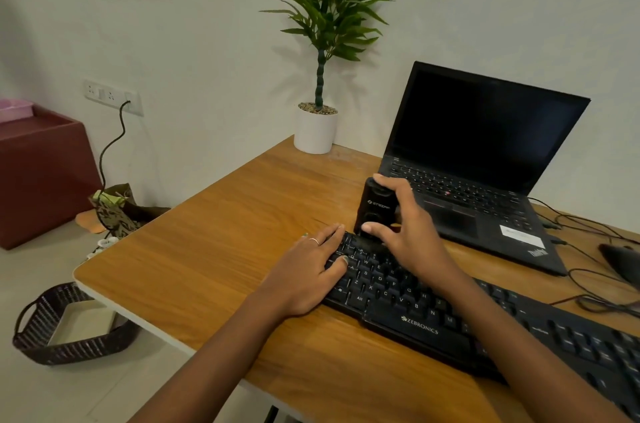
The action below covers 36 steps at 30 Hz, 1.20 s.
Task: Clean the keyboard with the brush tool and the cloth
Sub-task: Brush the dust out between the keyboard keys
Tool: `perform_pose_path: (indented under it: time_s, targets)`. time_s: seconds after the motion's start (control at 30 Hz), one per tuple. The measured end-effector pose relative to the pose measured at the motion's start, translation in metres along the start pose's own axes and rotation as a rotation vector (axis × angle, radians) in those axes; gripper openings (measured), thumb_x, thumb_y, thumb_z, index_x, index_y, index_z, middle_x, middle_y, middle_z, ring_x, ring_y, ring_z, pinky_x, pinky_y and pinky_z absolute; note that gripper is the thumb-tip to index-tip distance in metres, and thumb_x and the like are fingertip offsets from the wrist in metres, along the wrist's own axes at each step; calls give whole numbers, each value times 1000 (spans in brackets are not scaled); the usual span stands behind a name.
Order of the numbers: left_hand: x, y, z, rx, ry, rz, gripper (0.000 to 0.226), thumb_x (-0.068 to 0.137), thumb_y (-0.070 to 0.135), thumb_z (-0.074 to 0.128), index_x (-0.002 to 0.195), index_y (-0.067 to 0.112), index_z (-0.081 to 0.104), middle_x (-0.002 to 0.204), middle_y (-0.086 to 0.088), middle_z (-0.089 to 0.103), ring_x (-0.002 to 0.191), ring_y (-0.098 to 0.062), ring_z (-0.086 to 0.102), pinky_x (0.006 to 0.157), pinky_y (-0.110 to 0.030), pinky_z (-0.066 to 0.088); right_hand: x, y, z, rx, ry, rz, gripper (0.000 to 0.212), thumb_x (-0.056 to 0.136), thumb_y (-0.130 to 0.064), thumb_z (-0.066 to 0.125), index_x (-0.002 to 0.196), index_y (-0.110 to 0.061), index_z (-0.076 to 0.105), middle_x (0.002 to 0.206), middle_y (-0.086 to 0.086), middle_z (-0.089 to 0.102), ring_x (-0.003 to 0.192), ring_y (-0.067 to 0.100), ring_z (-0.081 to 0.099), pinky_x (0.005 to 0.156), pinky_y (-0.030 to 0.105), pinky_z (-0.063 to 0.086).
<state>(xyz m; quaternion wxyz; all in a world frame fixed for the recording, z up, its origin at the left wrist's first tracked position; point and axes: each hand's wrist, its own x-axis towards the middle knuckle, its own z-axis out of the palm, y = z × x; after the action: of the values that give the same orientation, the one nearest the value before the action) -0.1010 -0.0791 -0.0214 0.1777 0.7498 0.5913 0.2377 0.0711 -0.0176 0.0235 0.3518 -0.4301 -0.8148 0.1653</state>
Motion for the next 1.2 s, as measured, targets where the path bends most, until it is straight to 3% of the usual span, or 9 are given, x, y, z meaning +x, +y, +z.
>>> perform_pose_path:
  time_s: [0.13,0.3,0.4,0.53,0.67,0.8,1.0,1.2]
  targets:
    - [-2,1,-2,-2,6,2,55,105,38,30,155,26,12,161,12,10,145,-8,12,113,-18,4,-21,19,-35,-50,-29,54,69,81,-17,68,130,-41,26,113,-9,47,95,12,57,70,20,50]
    - [-1,-1,0,-2,8,7,56,104,38,30,155,26,11,162,11,9,146,-9,12,114,-20,4,-45,29,-70,-20,-65,99,71,78,-13,70,122,-49,26,105,-22,46,96,12,59,75,32,55]
    - [-1,-1,1,11,7,9,56,104,38,30,155,25,11,162,11,9,146,-9,13,114,-20,3,-39,24,-61,7,-32,71,71,77,-13,72,121,-49,29,105,-21,49,96,9,60,74,30,54]
    - [-1,0,0,20,7,9,57,104,38,30,156,24,11,162,9,10,145,-10,15,114,-20,2,-16,4,-17,6,-43,-8,68,80,-16,70,127,-44,30,110,-13,49,98,9,56,71,17,49]
    - [-1,0,0,0,3,2,57,104,37,30,155,24,9,162,7,12,145,-10,17,114,-20,3,2,-8,13,10,-36,-86,66,81,-18,70,132,-36,31,114,-11,49,103,11,55,79,21,49]
    - [-3,2,-3,3,-4,-19,56,105,37,29,155,25,6,162,9,8,146,-11,11,113,-19,4,-2,0,-1,-16,-43,-55,67,82,-19,68,132,-39,28,116,-11,47,103,10,54,80,22,48]
    - [-1,1,-1,14,-11,-24,58,105,39,28,155,23,4,162,9,5,146,-8,7,114,-20,-2,-27,16,-38,-8,-45,33,70,79,-16,70,122,-48,25,102,-22,46,89,0,56,63,14,48]
    - [2,-3,3,9,26,-24,65,102,46,30,156,20,3,159,2,25,145,-5,15,115,-27,-14,-2,-2,-2,15,-38,-42,65,81,-16,69,127,-42,30,112,-12,49,97,8,56,72,17,49]
